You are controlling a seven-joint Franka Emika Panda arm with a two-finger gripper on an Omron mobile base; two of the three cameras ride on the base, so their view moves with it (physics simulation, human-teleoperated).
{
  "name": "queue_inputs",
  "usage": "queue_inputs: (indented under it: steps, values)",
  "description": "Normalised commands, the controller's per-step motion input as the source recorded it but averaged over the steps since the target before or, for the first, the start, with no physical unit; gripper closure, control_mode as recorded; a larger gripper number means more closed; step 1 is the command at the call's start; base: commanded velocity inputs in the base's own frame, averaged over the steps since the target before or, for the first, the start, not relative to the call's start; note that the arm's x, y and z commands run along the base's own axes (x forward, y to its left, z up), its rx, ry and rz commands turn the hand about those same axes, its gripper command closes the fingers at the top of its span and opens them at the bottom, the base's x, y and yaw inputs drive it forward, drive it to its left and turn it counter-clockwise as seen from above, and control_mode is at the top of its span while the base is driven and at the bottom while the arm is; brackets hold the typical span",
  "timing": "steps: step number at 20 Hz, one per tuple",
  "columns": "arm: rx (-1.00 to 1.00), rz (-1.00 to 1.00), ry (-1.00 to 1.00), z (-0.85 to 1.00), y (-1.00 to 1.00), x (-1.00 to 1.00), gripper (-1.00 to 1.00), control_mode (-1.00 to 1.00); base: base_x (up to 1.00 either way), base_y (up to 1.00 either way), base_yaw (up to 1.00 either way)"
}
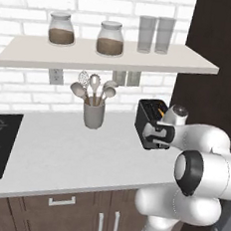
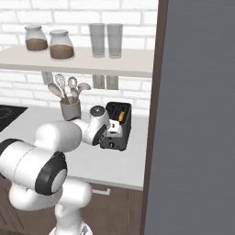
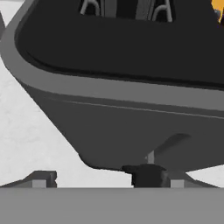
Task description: Start the toaster. Once the lever pops up, take the bread to the plate on the dining counter.
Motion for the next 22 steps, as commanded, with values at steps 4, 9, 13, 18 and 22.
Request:
queue_inputs:
  steps: [4,9,13,18,22]
  values:
    - [0.15,-0.13,0.0,-0.96,0.04,-0.05,-1.0,-1.0,0.0,0.0,0.0]
    - [0.07,-0.15,-0.1,0.15,0.01,-0.84,-1.0,-1.0,0.0,0.0,0.0]
    - [0.0,-0.14,-0.2,1.0,0.0,-0.95,-1.0,-1.0,0.0,0.0,0.0]
    - [0.0,-0.11,-0.03,1.0,0.0,-0.34,-1.0,-1.0,0.0,0.0,0.0]
    - [0.0,-0.01,0.0,1.0,0.0,-0.01,-1.0,-1.0,0.0,0.0,0.0]
